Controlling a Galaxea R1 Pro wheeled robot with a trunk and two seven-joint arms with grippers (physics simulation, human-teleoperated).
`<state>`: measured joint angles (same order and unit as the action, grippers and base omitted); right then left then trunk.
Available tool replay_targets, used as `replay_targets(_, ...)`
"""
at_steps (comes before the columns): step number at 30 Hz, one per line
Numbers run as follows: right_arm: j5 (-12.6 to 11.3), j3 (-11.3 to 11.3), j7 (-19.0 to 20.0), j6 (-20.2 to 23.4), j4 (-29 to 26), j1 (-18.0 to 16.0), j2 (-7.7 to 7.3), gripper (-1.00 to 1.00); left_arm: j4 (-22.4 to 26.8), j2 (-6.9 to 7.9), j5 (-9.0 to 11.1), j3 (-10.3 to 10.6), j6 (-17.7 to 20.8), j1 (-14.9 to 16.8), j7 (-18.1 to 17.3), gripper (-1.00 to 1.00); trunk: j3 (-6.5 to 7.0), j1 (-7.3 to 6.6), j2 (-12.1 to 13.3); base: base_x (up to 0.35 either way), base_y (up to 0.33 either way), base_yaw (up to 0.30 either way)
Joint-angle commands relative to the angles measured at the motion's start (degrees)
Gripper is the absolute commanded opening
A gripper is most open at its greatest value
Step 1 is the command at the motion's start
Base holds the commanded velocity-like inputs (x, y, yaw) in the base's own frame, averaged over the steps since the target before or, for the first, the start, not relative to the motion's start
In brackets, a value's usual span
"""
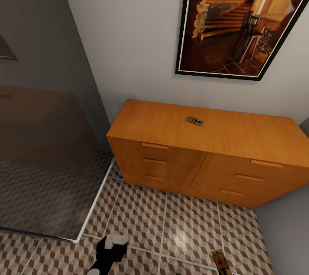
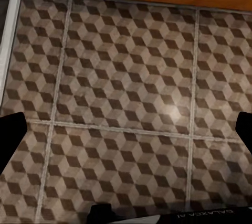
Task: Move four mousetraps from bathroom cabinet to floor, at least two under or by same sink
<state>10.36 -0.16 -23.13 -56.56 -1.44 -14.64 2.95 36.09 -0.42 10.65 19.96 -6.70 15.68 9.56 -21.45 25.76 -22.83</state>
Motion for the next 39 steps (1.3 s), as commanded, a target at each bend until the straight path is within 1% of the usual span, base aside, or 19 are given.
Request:
replay_targets(1, 0.60, -0.02, -0.79, -0.03, 0.03, -0.04, 0.02, -1.00, -0.10, 0.10, 0.60, 0.43, -0.25, 0.06, 0.46, 1.00, -0.08, 0.03, -0.09, 0.000, 0.000, 0.000)
replay_targets(6, 0.62, -0.01, -0.80, 0.07, 0.03, -0.04, 0.04, -1.00, 0.84, 0.10, 0.60, 0.43, -0.24, 0.06, 0.52, 1.00, -0.08, 0.03, -0.09, 0.000, 0.000, 0.000)
replay_targets(9, 0.60, -0.06, -0.78, 0.12, 0.03, -0.04, 0.04, -1.00, 4.51, 0.12, 0.60, 0.49, 0.23, 0.06, 0.61, 1.00, -0.08, 0.03, -0.09, 0.000, 0.000, 0.000)
replay_targets(11, 0.61, -0.08, -0.78, 0.14, 0.03, -0.04, 0.04, -1.00, 7.37, 0.10, 0.60, 0.50, 1.73, 0.06, 0.67, 1.00, -0.08, 0.03, -0.09, 0.000, 0.000, 0.000)
replay_targets(13, 0.61, -0.09, -0.78, 0.14, 0.03, -0.04, 0.04, -1.00, 11.31, 0.10, 0.60, 0.51, 5.92, 0.06, 0.69, 1.00, -0.08, 0.03, -0.09, 0.000, 0.000, 0.000)
replay_targets(14, 0.61, -0.09, -0.78, 0.17, 0.03, -0.04, 0.04, -1.00, 14.57, 0.14, 0.60, 0.52, 10.64, 0.06, 0.70, 1.00, -0.08, 0.03, -0.09, 0.000, 0.000, 0.000)
replay_targets(17, 0.60, -0.05, -0.77, 0.21, 0.03, -0.04, 0.04, -1.00, 26.10, 0.20, 0.55, 0.37, 28.53, 0.06, 0.72, 1.00, -0.08, 0.03, -0.09, 0.000, 0.000, 0.000)
replay_targets(18, 0.59, -0.04, -0.77, 0.21, 0.03, -0.04, 0.04, -1.00, 28.09, 0.19, 0.55, 0.33, 31.18, 0.06, 0.72, 1.00, -0.08, 0.03, -0.09, 0.000, 0.000, 0.000)
replay_targets(19, 0.57, -0.03, -0.77, 0.25, 0.03, -0.04, 0.04, -1.00, 31.86, 0.15, 0.53, 0.24, 35.69, 0.06, 0.72, 1.00, -0.08, 0.03, -0.09, 0.000, 0.000, 0.000)
replay_targets(20, 0.56, -0.02, -0.74, 0.31, 0.03, -0.04, 0.04, -1.00, 35.14, 0.10, 0.53, 0.17, 39.20, 0.06, 0.72, 1.00, -0.08, 0.03, -0.09, 0.000, 0.000, 0.000)
replay_targets(23, 0.57, -0.02, -0.70, 0.37, 0.03, -0.04, 0.04, -1.00, 40.14, -0.20, 0.52, 0.00, 44.65, 0.12, 0.70, 1.00, -0.08, 0.03, -0.09, 0.000, 0.000, 0.000)
replay_targets(27, 0.54, -0.01, -0.65, 0.44, 0.03, -0.04, 0.04, -1.00, 42.65, -0.87, 0.52, -0.07, 47.17, 0.21, 0.65, 1.00, -0.08, 0.03, -0.09, 0.000, 0.000, 0.000)
replay_targets(30, 0.58, 0.03, -0.61, 0.51, 0.08, -0.04, 0.07, -1.00, 45.54, -1.98, 0.52, -0.11, 49.80, 0.34, 0.64, 1.00, -0.08, 0.03, -0.09, 0.000, 0.000, 0.000)
replay_targets(31, 0.60, 0.05, -0.61, 0.53, 0.10, -0.04, 0.09, -1.00, 47.19, -2.55, 0.52, -0.12, 51.90, 0.38, 0.64, 1.00, -0.08, 0.03, -0.09, 0.000, 0.000, 0.000)
replay_targets(32, 0.61, 0.06, -0.60, 0.55, 0.11, -0.04, 0.11, -1.00, 49.78, -3.52, 0.50, -0.15, 55.53, 0.48, 0.59, 1.00, -0.08, 0.03, -0.09, 0.000, 0.000, 0.000)
replay_targets(33, 0.61, 0.06, -0.60, 0.56, 0.11, -0.04, 0.12, -1.00, 50.41, -3.91, 0.48, -0.16, 56.64, 0.54, 0.58, 1.00, -0.08, 0.03, -0.09, 0.000, 0.000, 0.000)
replay_targets(34, 0.62, 0.07, -0.60, 0.57, 0.12, -0.04, 0.12, -1.00, 51.29, -4.71, 0.48, -0.17, 58.42, 0.85, 0.57, 1.00, -0.08, 0.03, -0.09, 0.000, 0.000, 0.000)
replay_targets(36, 0.62, 0.09, -0.60, 0.57, 0.12, -0.04, 0.13, -1.00, 52.04, -5.84, 0.49, -0.17, 60.16, 2.09, 0.56, 1.00, -0.08, 0.03, -0.09, 0.000, 0.000, 0.000)
replay_targets(39, 0.62, 0.08, -0.60, 0.57, 0.12, -0.04, 0.13, -1.00, 52.47, -6.66, 0.50, -0.18, 61.47, 4.65, 0.55, 1.00, -0.08, 0.03, -0.09, 0.000, 0.000, 0.000)
